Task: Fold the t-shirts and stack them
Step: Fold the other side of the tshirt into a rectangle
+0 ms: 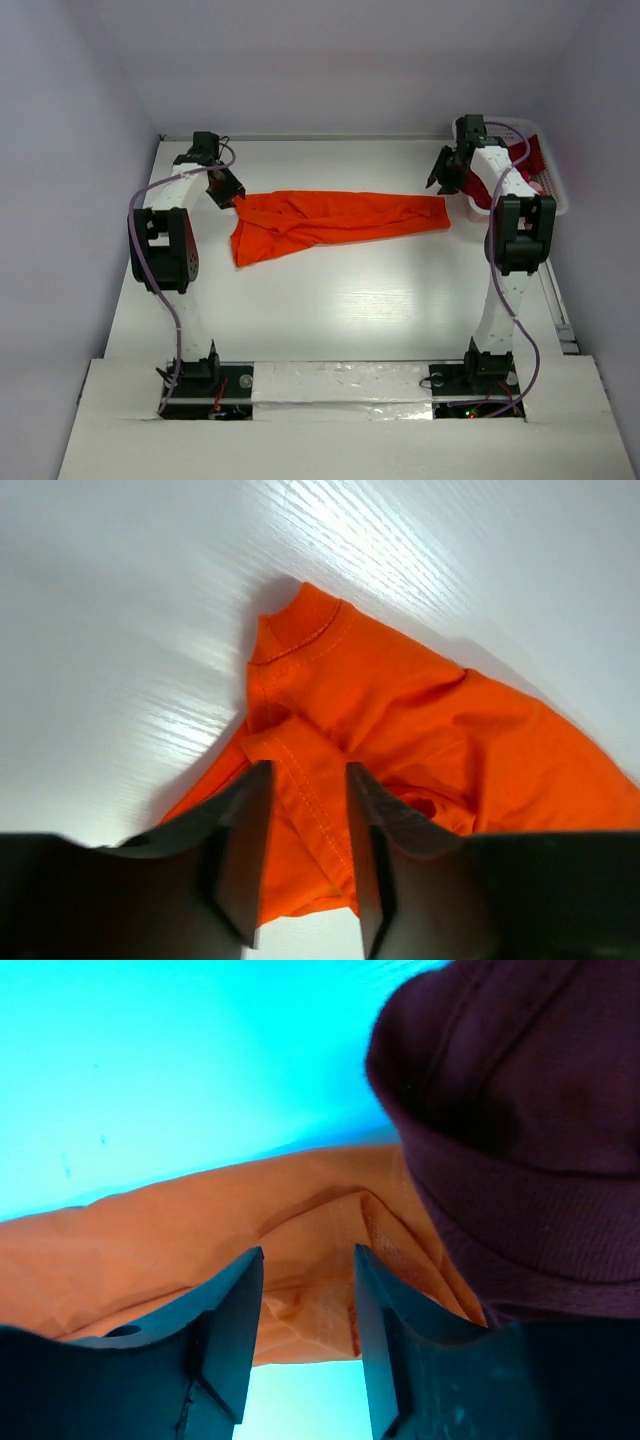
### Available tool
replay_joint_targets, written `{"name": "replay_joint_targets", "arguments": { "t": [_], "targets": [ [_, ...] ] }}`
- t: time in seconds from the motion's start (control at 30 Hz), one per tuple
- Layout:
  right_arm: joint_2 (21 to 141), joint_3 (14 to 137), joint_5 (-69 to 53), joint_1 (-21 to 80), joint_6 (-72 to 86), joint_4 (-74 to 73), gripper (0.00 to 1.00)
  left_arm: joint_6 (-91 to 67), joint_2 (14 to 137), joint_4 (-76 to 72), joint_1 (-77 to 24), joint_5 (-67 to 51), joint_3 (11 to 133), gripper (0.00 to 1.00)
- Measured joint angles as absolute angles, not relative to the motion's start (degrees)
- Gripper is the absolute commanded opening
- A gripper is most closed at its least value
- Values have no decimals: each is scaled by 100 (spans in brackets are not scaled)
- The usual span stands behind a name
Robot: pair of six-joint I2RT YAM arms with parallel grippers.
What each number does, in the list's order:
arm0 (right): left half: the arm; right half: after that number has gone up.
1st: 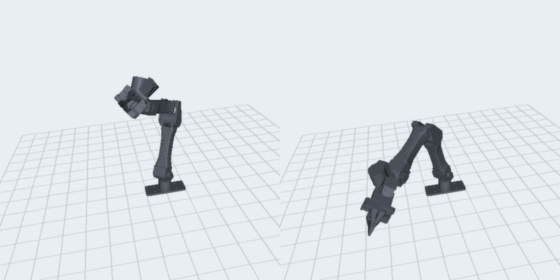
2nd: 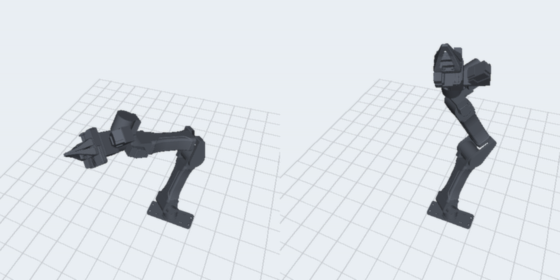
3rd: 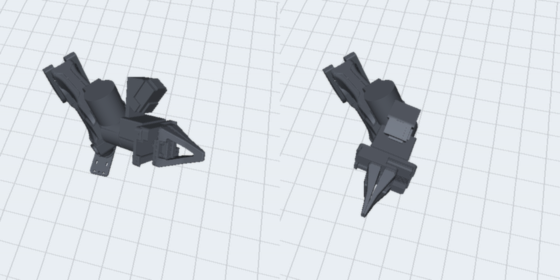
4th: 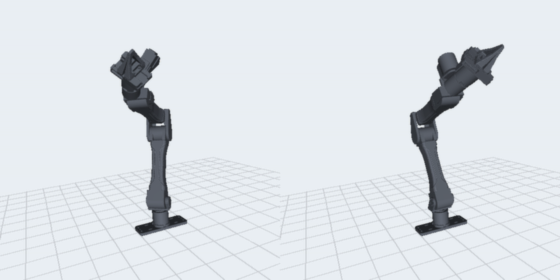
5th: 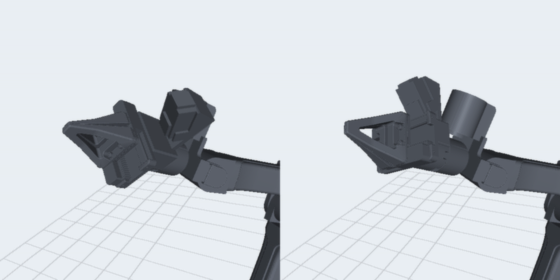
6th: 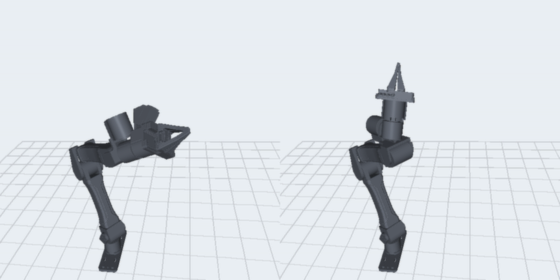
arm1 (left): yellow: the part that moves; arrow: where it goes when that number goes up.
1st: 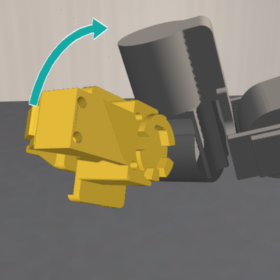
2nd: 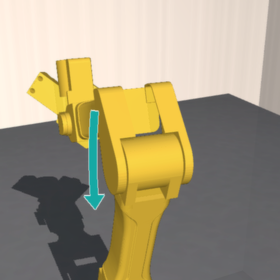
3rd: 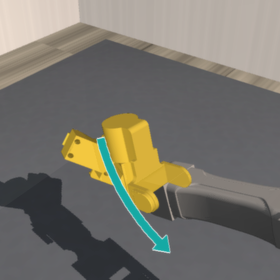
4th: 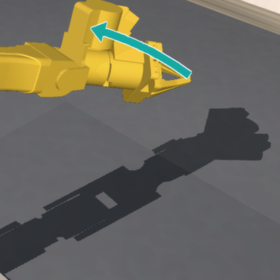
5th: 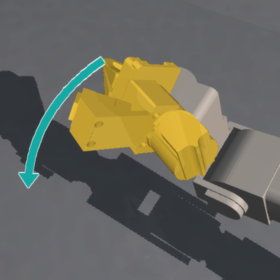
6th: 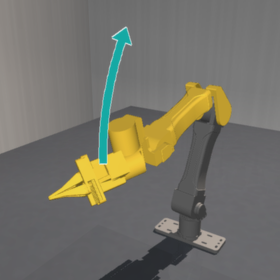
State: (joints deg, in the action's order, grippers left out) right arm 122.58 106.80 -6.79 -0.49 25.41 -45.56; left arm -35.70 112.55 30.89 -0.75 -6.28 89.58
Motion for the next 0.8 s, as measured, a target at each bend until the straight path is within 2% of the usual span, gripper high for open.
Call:
{"name": "replay_joint_targets", "arguments": {
  "t": [0.07,0.17,0.2,0.23,0.27,0.3,0.37,0.43,0.57,0.8],
  "targets": [
    [12258,10680,-644,-49,2539,-4574,48,-3581,11255,3074,-19,-650,8962,45],
    [12232,10650,-642,-34,2528,-4591,46,-3586,11220,3028,97,-681,8954,48],
    [12193,10602,-646,-25,2526,-4591,45,-3581,11170,3009,126,-687,8927,46],
    [12143,10551,-657,-5,2521,-4613,40,-3579,11069,2998,148,-687,8866,40],
    [12084,10492,-663,23,2512,-4604,39,-3581,10951,3015,174,-703,8803,26],
    [11987,10398,-666,69,2512,-4593,38,-3581,10783,3020,198,-725,8713,21],
    [11786,10189,-690,211,2508,-4609,38,-3542,10418,3076,200,-749,8560,17],
    [11611,10025,-716,416,2506,-4604,41,-3494,10012,3092,178,-781,8396,23],
    [11480,9819,-819,784,2510,-4582,43,-3446,9476,3022,69,-864,7942,44],
    [11485,9662,-895,921,2528,-4565,43,-3457,9633,2864,-215,-1028,7258,46]
  ]
}}
